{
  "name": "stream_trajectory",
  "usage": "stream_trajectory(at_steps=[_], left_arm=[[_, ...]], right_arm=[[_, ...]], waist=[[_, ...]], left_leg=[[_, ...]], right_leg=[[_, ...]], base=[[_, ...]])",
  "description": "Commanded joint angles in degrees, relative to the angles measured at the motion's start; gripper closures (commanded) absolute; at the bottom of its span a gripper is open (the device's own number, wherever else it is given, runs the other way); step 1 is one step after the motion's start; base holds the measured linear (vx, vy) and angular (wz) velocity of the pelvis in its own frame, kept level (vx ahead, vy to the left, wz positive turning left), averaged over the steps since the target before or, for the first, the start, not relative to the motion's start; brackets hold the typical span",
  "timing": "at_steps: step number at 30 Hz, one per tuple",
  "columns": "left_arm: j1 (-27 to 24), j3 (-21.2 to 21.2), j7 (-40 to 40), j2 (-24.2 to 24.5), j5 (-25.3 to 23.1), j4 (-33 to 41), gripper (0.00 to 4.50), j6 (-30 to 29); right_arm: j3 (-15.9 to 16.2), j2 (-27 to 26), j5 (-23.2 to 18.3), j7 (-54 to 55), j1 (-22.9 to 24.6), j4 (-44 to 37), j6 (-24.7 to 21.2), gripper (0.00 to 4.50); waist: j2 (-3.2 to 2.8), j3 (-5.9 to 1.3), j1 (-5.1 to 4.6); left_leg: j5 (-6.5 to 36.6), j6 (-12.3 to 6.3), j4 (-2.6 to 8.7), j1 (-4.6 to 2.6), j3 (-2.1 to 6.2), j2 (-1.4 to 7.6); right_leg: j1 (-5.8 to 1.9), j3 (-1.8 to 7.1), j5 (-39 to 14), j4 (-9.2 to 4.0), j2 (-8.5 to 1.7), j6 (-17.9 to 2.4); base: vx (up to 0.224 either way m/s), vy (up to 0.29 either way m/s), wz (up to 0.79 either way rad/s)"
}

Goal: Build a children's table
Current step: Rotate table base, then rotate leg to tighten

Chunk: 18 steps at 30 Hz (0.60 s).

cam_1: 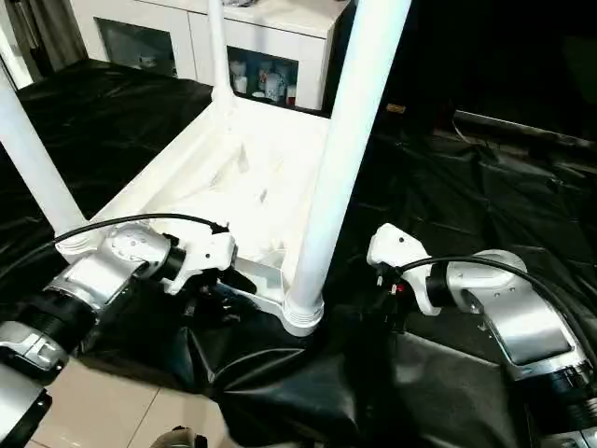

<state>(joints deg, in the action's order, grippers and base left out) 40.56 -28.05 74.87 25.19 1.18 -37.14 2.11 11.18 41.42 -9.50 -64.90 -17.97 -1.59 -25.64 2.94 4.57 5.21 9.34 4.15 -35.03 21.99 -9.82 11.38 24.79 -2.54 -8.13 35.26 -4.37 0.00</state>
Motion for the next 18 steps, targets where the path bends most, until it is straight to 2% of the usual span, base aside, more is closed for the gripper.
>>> stream_trajectory(at_steps=[1,8,9,13,15,16,18], left_arm=[[0.78,0.08,0.73,-0.42,0.03,-0.25,3.44,-0.49],[0.52,-0.35,3.69,-0.81,-0.61,0.60,3.86,-3.51],[0.38,-0.70,3.90,-0.62,-0.96,0.94,4.14,-4.34],[-0.64,-1.32,2.18,0.06,-2.39,1.82,4.18,-7.63],[-1.77,0.65,-0.44,-0.89,-0.85,2.47,4.43,-10.33],[-2.40,3.16,-4.73,-2.61,0.71,3.18,4.45,-13.07],[-3.08,5.47,-8.60,-4.16,1.85,4.13,4.48,-16.17]], right_arm=[[0.11,0.60,0.24,-0.04,-0.16,-0.64,-0.22,0.00],[0.67,0.51,0.66,0.42,-0.22,-0.69,-0.34,0.00],[0.75,0.48,0.68,0.49,-0.20,-0.75,-0.36,0.00],[0.49,-0.57,0.54,1.54,-0.30,-0.50,-0.23,0.00],[0.07,-1.85,0.66,2.99,-0.51,0.10,0.41,0.00],[-0.29,-3.04,0.52,4.15,-0.69,0.68,0.60,0.00],[-0.27,-3.99,1.14,5.49,-0.75,1.37,1.66,0.00]], waist=[[0.16,-4.84,0.27],[0.11,-4.94,0.27],[0.07,-5.00,0.25],[-0.01,-5.11,0.21],[-0.01,-5.12,0.01],[-0.08,-5.12,0.00],[0.03,-4.97,-0.16]], left_leg=[[17.76,-0.20,4.06,-1.04,0.30,1.20],[16.60,-0.38,4.10,-0.94,0.26,1.23],[16.20,-0.34,4.14,-0.91,0.30,1.34],[15.02,-0.61,4.10,-0.78,0.25,1.33],[14.62,-0.61,4.09,-0.69,0.19,1.26],[14.86,-0.58,3.99,-0.87,0.08,1.25],[15.65,-0.49,3.95,-0.78,0.10,1.14]], right_leg=[[-3.17,1.46,-26.60,-5.20,-3.17,-7.88],[-3.34,1.55,-24.28,-4.98,-3.12,-8.49],[-3.42,1.61,-22.86,-4.70,-3.14,-9.03],[-3.67,1.69,-19.90,-4.38,-3.17,-10.14],[-3.73,1.64,-18.13,-4.15,-3.04,-10.92],[-3.63,1.68,-18.02,-4.14,-3.07,-11.38],[-3.69,1.52,-20.24,-4.40,-3.01,-10.95]], base=[[0.000,0.000,0.00],[0.000,0.000,0.00],[0.000,0.000,0.00],[0.000,0.000,0.00],[0.000,0.000,0.00],[0.000,0.000,0.00],[0.000,0.000,0.00]])
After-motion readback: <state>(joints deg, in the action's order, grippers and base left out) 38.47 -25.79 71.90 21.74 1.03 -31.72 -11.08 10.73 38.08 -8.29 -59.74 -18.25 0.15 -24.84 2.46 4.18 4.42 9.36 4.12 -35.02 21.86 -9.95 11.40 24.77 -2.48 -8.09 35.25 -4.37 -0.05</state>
